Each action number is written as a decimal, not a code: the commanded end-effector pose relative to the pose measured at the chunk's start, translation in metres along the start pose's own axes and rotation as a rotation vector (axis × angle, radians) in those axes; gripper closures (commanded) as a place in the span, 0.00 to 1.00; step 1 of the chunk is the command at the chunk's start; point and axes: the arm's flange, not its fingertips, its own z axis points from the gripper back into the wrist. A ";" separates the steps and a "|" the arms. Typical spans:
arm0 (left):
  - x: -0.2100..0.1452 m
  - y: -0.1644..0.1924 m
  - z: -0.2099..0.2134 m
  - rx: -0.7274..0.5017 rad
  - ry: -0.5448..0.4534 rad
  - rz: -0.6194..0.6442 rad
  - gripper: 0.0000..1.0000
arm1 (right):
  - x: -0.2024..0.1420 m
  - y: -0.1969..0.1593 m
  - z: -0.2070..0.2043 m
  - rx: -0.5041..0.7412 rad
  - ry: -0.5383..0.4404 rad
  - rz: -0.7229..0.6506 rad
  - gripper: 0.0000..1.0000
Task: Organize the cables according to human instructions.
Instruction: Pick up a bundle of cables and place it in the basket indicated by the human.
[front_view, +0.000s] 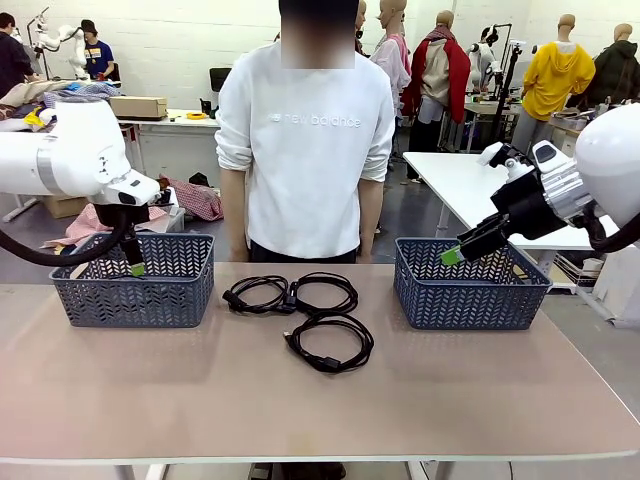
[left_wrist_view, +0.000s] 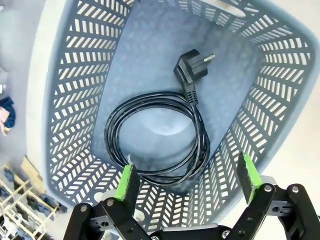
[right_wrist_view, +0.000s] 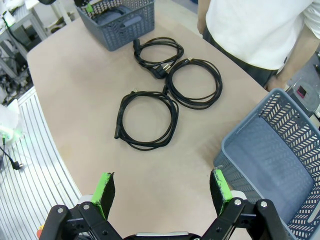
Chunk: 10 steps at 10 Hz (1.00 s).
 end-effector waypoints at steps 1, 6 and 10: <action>0.007 -0.006 0.013 0.005 -0.034 0.003 0.00 | 0.001 -0.002 -0.001 0.015 -0.018 0.010 0.00; 0.018 -0.078 0.073 -0.081 -0.231 0.001 0.00 | 0.001 -0.002 -0.001 0.015 -0.018 0.010 0.00; 0.017 -0.148 0.089 -0.130 -0.304 -0.087 0.00 | 0.001 -0.002 -0.001 0.015 -0.018 0.010 0.00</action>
